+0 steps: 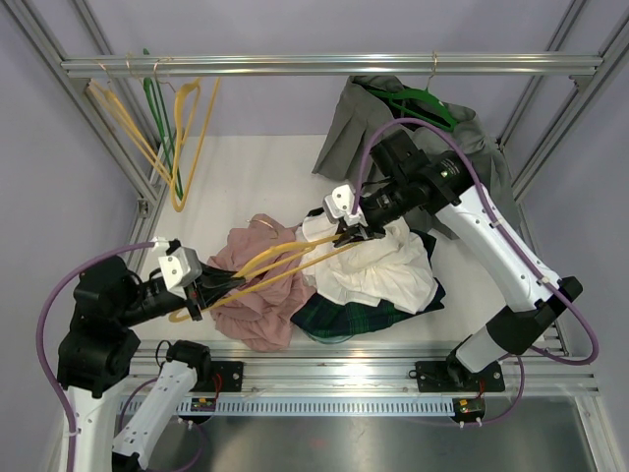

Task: Remove the skirt from the hanger
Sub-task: Pass the hanger from the left arm to the right, then hang the hanger back to the clothesline with the right arm, then place the skirt into the basket

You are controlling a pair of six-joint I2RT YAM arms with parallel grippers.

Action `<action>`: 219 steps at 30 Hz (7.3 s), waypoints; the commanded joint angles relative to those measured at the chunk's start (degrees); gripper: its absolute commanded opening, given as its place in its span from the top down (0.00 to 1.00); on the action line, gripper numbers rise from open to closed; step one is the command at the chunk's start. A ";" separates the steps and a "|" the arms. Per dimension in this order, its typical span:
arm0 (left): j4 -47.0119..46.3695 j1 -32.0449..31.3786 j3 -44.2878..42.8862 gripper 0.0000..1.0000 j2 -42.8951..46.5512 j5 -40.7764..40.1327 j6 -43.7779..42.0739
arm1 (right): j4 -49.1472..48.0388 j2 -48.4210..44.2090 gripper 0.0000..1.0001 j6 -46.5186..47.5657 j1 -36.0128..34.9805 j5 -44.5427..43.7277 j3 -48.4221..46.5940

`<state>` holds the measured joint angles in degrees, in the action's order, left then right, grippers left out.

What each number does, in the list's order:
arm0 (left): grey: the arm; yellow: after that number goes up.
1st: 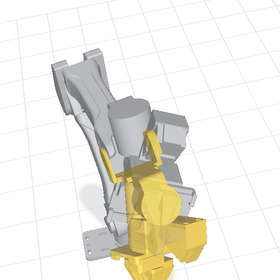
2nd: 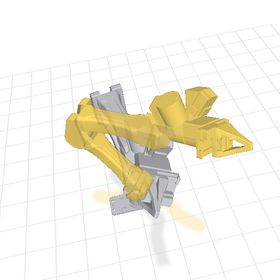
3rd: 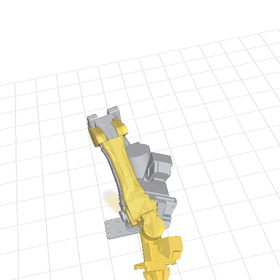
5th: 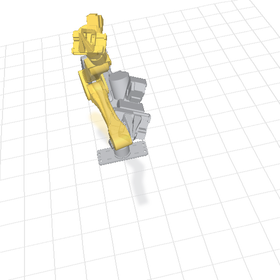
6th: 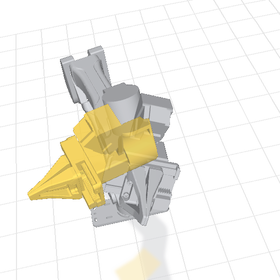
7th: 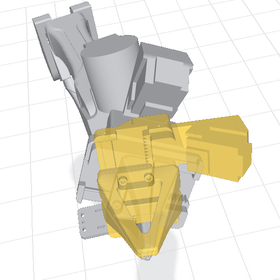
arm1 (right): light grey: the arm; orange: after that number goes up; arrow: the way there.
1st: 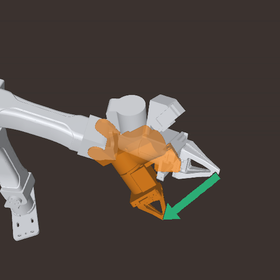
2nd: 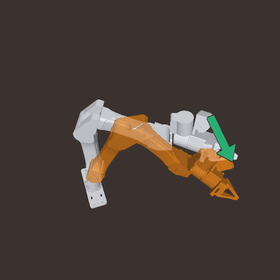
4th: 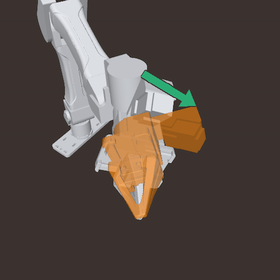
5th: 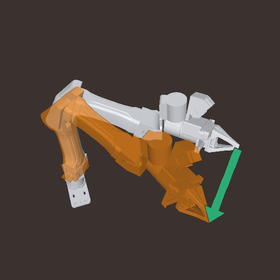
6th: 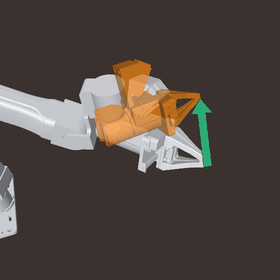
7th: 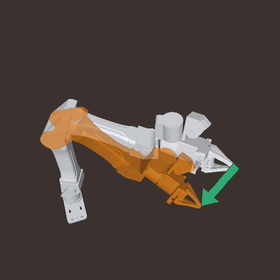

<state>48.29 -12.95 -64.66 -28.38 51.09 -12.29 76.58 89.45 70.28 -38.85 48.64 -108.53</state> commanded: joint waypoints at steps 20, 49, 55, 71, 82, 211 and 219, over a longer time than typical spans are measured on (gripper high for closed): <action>-25.16 -0.15 -2.04 0.01 0.71 1.28 5.52 | 4.81 -8.33 1.00 5.12 0.27 -10.23 5.52; -19.74 -18.69 -10.66 0.57 -18.82 -0.02 1.75 | 5.95 -2.70 1.00 3.20 0.18 -9.79 0.34; -17.62 -19.66 -10.22 1.00 -18.12 -6.25 2.97 | 3.94 -2.61 1.00 -1.63 0.18 -11.90 0.60; -25.10 -19.83 -6.43 0.13 -6.34 -31.62 9.84 | 0.24 -3.93 1.00 -13.15 0.70 -17.52 1.31; -9.80 -19.83 -10.93 0.01 2.27 -53.89 13.85 | -2.98 -0.68 1.00 -30.26 6.16 -19.45 -12.32; -57.07 -21.06 -26.12 1.00 -29.00 -26.92 51.49 | -32.10 -27.13 0.03 -51.29 34.80 -13.74 19.23; -62.87 -30.72 -37.98 1.00 -43.66 -31.66 45.27 | -33.95 -27.22 0.03 -53.58 37.18 -15.24 21.25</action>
<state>-4.91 -41.25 -95.98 -68.97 21.06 36.29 45.89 62.89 18.72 -2.63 34.59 -87.61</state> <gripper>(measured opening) 0.024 0.970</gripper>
